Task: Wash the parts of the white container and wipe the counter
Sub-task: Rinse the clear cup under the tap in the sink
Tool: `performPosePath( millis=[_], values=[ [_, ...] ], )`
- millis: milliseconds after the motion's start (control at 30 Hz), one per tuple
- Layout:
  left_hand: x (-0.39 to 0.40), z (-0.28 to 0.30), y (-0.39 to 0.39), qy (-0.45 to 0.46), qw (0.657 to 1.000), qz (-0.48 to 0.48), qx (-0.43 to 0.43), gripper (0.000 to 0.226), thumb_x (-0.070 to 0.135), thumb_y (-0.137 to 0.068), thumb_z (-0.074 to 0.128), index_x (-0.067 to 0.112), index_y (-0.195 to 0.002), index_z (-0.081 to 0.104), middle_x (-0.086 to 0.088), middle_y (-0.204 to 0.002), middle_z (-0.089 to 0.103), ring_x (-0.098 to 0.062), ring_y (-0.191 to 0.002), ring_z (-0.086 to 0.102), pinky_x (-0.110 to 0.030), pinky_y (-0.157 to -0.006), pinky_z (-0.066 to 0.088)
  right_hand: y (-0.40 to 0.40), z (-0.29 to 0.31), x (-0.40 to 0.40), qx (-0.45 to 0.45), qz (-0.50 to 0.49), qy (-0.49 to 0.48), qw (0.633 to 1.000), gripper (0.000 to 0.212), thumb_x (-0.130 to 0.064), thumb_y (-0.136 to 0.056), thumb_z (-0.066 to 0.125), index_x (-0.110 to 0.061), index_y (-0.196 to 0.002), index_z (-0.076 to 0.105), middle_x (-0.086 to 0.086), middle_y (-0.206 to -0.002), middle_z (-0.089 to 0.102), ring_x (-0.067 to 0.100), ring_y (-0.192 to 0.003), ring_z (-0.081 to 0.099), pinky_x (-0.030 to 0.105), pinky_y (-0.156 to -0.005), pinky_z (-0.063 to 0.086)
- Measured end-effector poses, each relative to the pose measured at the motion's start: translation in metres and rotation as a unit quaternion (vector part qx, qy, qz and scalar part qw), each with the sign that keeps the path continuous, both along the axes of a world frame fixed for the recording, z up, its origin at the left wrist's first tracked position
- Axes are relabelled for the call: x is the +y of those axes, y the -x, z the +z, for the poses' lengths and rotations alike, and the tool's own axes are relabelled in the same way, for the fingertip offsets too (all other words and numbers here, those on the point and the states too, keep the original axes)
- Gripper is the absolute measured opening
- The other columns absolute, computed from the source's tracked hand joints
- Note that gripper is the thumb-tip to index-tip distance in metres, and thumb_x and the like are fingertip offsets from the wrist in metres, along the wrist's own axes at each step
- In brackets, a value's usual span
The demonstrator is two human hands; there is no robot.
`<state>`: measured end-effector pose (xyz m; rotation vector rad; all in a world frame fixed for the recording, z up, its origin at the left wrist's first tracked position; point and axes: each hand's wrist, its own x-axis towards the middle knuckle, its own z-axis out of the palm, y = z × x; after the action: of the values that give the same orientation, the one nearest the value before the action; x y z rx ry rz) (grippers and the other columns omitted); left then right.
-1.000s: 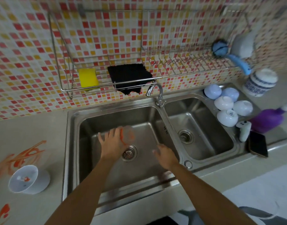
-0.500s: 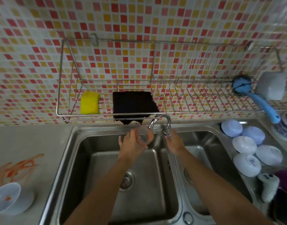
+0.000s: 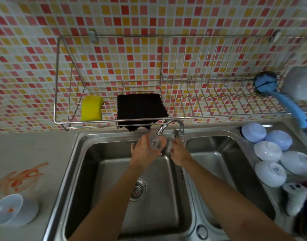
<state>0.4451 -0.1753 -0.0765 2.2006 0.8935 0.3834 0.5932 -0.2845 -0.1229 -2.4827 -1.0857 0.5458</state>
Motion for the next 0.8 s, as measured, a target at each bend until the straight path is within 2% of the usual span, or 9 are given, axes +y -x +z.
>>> performPosePath(
  millis=[233, 433, 500, 600, 733, 800],
  values=[
    [-0.006, 0.002, 0.001, 0.010, 1.000, -0.001, -0.003, 0.086, 0.041, -0.065, 0.083, 0.024, -0.135, 0.035, 0.005, -0.130, 0.057, -0.015, -0.126, 0.049, -0.052, -0.117, 0.018, 0.000, -0.004, 0.000, -0.017, 0.005, -0.001, 1.000, 0.054, -0.010, -0.097, 0.045, -0.005, -0.148, 0.028, 0.008, -0.158, 0.018, 0.026, -0.144, 0.023, 0.035, -0.113, 0.029],
    [-0.008, -0.004, 0.006, 0.055, 0.998, -0.001, -0.008, 0.084, 0.035, -0.060, 0.087, 0.019, -0.129, 0.041, -0.004, -0.123, 0.059, -0.023, -0.114, 0.056, -0.053, -0.104, 0.040, -0.001, -0.006, -0.001, -0.019, 0.013, -0.008, 1.000, 0.054, -0.010, -0.096, 0.047, -0.005, -0.147, 0.030, 0.009, -0.157, 0.020, 0.028, -0.143, 0.026, 0.042, -0.113, 0.033],
    [-0.011, -0.004, 0.008, 0.073, 0.997, -0.005, -0.017, 0.084, 0.031, -0.060, 0.087, 0.021, -0.129, 0.041, -0.003, -0.125, 0.056, -0.022, -0.113, 0.057, -0.044, -0.101, 0.045, 0.000, -0.006, -0.001, -0.022, 0.013, -0.006, 1.000, 0.054, -0.009, -0.096, 0.047, -0.005, -0.147, 0.030, 0.008, -0.156, 0.020, 0.028, -0.142, 0.028, 0.041, -0.113, 0.034],
    [-0.013, -0.004, 0.011, 0.084, 0.996, -0.010, -0.027, 0.082, 0.025, -0.063, 0.087, 0.020, -0.132, 0.041, -0.001, -0.129, 0.052, -0.018, -0.110, 0.056, -0.028, -0.087, 0.047, 0.000, -0.006, 0.000, -0.023, 0.015, -0.006, 1.000, 0.055, -0.007, -0.096, 0.046, -0.004, -0.148, 0.028, 0.008, -0.156, 0.019, 0.028, -0.142, 0.027, 0.041, -0.113, 0.033],
    [-0.014, -0.003, 0.012, 0.087, 0.996, -0.009, -0.034, 0.083, 0.028, -0.061, 0.088, 0.022, -0.130, 0.042, 0.002, -0.128, 0.053, -0.018, -0.110, 0.057, -0.039, -0.090, 0.052, 0.000, -0.007, -0.001, -0.028, 0.019, -0.012, 0.999, 0.055, -0.006, -0.095, 0.047, -0.003, -0.147, 0.029, 0.009, -0.156, 0.020, 0.027, -0.142, 0.026, 0.038, -0.114, 0.030],
    [-0.015, -0.004, 0.012, 0.088, 0.996, -0.007, -0.032, 0.084, 0.028, -0.061, 0.089, 0.020, -0.130, 0.042, 0.002, -0.127, 0.054, -0.018, -0.109, 0.057, -0.038, -0.089, 0.052, -0.001, -0.007, -0.001, -0.024, 0.020, -0.014, 0.999, 0.054, -0.005, -0.095, 0.047, -0.003, -0.146, 0.030, 0.009, -0.154, 0.022, 0.027, -0.140, 0.030, 0.037, -0.113, 0.032]
  ],
)
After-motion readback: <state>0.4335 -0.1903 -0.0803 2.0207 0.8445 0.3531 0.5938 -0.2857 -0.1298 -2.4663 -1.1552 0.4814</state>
